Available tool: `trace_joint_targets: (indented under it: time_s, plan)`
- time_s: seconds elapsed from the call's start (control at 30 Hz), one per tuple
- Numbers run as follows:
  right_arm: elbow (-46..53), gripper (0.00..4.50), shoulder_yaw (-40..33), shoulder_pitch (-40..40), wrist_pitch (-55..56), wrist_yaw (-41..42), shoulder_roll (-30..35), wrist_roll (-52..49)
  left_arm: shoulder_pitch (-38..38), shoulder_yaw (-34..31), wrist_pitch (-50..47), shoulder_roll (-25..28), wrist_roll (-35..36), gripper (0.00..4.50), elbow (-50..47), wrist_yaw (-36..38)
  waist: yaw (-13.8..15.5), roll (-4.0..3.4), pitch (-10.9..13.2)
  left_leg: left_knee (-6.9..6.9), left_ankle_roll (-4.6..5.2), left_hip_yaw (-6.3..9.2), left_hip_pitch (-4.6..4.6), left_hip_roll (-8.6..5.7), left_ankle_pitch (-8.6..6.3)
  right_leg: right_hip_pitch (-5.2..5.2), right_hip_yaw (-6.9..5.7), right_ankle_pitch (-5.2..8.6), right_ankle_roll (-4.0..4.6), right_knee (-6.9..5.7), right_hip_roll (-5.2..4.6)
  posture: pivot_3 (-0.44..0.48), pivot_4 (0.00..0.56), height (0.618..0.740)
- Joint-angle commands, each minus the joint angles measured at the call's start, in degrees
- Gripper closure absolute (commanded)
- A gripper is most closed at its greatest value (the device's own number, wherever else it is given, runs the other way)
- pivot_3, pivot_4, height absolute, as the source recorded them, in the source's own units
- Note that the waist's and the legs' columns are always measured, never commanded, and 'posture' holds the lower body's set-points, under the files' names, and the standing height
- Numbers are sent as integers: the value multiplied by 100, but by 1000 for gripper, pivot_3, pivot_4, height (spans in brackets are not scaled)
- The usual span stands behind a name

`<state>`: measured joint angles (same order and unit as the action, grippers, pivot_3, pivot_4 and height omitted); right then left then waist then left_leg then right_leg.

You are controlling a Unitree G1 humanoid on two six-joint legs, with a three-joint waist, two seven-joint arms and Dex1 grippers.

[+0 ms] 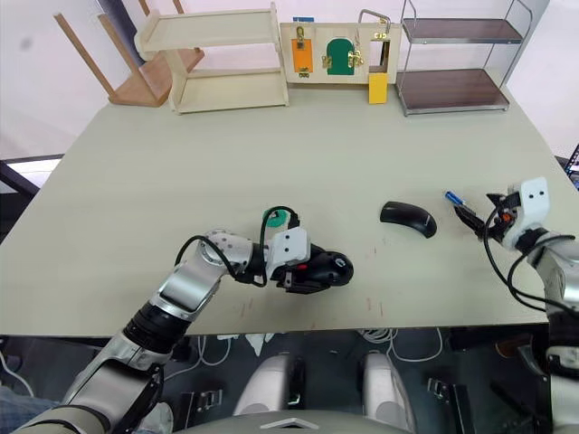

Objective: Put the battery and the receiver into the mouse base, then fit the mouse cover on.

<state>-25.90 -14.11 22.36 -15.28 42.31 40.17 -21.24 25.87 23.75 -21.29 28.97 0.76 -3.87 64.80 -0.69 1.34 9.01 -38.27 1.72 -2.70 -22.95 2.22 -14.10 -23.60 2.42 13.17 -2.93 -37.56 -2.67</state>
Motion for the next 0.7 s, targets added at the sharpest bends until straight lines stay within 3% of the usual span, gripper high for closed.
trace_joint_targets:
  time_s: [0.03,0.3,0.53,0.63,0.7]
  plan:
    - [-1191,0,467,739,658,353,270,723,-40,168,-66,-26,-17,1563,-66,-15,4,-1,0,-1,0,-2,0,-1,0,1,2,0,-1,1,-1,0,150,740]
    - [-2856,0,848,1827,1273,1065,219,1204,-110,159,-105,-9,-10,1563,-130,-47,-12,-2,0,0,0,-5,1,-1,0,1,6,-1,-1,1,-1,0,150,740]
    - [-3575,0,991,2255,1177,1294,201,1493,-147,145,-149,15,-3,1563,-185,-51,-13,-2,0,1,0,-2,1,-1,0,1,4,0,0,2,-1,0,150,740]
    - [-3679,756,960,2287,1180,1271,177,1503,-177,151,-164,16,-4,1563,-223,-62,-21,-3,0,2,0,-4,1,-1,0,1,5,0,0,2,-1,0,150,740]
    - [-3679,1711,930,2261,1234,1269,156,1484,-173,150,-175,13,3,1563,-223,-69,-19,-3,0,1,0,-3,2,-1,0,1,5,-1,0,1,-1,0,150,740]
